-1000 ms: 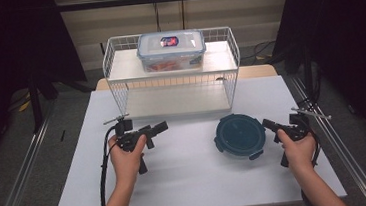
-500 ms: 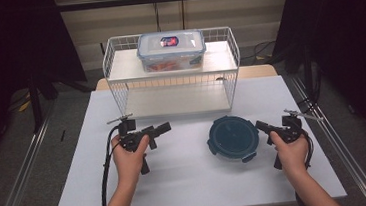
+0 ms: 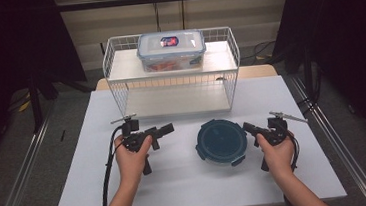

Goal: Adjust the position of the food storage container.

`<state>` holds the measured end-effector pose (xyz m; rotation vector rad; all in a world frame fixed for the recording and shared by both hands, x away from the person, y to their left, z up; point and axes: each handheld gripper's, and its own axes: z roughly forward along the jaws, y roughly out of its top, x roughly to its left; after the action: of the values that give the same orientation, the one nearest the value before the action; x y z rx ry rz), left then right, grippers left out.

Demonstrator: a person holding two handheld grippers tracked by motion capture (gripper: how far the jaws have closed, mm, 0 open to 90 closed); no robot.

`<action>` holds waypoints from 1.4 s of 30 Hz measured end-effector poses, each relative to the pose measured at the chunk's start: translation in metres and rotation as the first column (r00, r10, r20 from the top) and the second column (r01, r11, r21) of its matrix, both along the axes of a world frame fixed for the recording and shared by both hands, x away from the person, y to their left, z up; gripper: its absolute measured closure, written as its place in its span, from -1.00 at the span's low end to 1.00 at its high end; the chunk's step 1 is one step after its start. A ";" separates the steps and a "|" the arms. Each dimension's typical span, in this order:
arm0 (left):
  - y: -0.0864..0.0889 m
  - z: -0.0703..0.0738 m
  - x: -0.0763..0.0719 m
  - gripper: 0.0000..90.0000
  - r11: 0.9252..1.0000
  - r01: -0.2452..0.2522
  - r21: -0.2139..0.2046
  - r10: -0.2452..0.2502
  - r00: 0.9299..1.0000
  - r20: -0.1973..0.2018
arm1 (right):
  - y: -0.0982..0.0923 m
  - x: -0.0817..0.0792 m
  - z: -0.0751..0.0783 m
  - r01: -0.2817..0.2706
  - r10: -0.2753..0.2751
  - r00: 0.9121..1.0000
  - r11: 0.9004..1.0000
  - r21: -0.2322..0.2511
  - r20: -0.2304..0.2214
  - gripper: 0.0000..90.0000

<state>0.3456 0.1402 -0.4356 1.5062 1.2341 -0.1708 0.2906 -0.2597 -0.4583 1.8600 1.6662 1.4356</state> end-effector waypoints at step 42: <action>-0.013 -0.009 -0.005 -0.92 0.998 0.067 -0.013 -0.068 0.996 -0.051 | 0.011 0.005 -0.008 -0.034 0.035 0.999 0.993 0.115 -0.008 0.42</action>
<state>0.3404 0.1275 -0.4450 1.5434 1.2219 -0.2622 0.2959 -0.2484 -0.4668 1.9097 1.6613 1.5689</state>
